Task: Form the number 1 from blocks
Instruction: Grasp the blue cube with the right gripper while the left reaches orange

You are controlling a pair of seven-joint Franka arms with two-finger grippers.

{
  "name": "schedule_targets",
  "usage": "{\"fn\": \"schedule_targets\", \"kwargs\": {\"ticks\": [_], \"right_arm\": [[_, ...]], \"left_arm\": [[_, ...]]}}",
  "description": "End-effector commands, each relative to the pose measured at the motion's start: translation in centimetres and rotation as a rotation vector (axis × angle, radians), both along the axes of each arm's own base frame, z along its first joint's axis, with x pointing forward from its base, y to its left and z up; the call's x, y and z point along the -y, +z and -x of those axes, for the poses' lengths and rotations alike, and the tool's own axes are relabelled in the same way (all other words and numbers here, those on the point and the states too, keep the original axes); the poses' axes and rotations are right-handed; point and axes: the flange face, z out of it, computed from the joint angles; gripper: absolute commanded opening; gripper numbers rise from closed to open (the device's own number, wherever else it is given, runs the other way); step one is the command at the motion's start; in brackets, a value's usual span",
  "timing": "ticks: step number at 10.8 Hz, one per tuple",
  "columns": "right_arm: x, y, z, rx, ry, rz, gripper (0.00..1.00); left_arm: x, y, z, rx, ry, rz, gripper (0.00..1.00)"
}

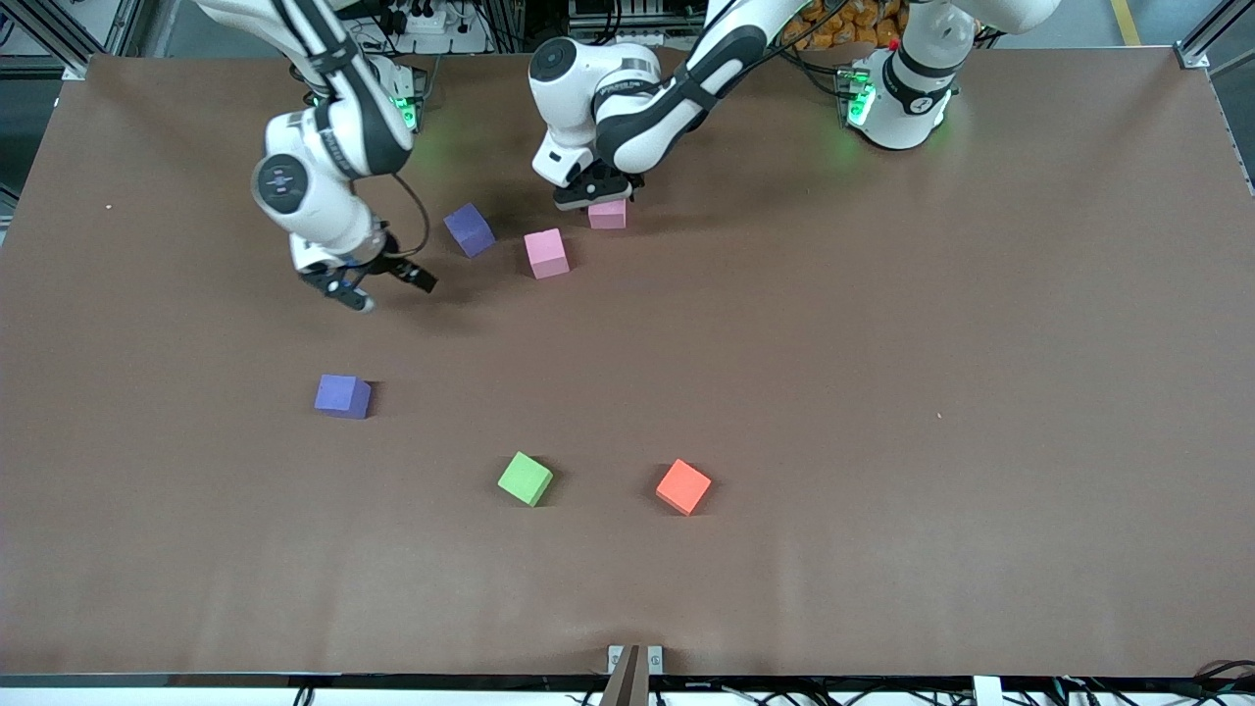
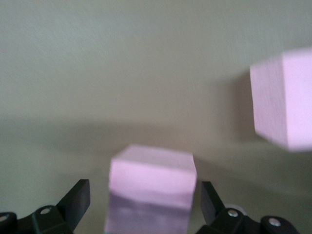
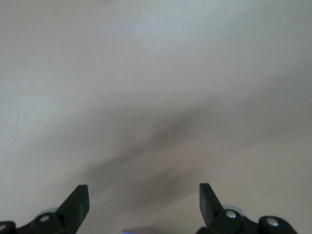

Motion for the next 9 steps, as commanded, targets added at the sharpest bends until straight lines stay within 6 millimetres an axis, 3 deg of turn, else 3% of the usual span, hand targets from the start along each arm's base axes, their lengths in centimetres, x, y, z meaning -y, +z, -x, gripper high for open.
{"fn": "schedule_targets", "kwargs": {"ticks": [1, 3, 4, 6, 7, 9], "right_arm": [[4.6, 2.5, -7.0, 0.096, 0.237, 0.038, 1.00], [7.4, 2.9, -14.7, 0.163, 0.366, 0.106, 1.00], [8.0, 2.4, -17.4, 0.179, 0.372, 0.112, 1.00], [8.2, -0.5, -18.2, 0.155, 0.365, 0.106, 1.00], [8.2, -1.8, -18.7, 0.145, 0.357, 0.100, 1.00], [8.0, -2.2, -18.9, 0.141, 0.353, 0.098, 1.00]], "left_arm": [[-2.5, 3.2, -6.8, 0.089, 0.117, 0.005, 1.00], [-4.4, 5.2, -13.7, 0.107, 0.225, 0.047, 1.00], [-5.7, 5.6, -17.0, 0.112, 0.279, 0.062, 1.00], [-8.2, 6.0, -22.8, 0.117, 0.378, 0.089, 1.00], [-9.8, 5.1, -24.9, 0.107, 0.420, 0.087, 1.00], [-12.4, 4.6, -29.4, 0.107, 0.495, 0.104, 1.00]]}}
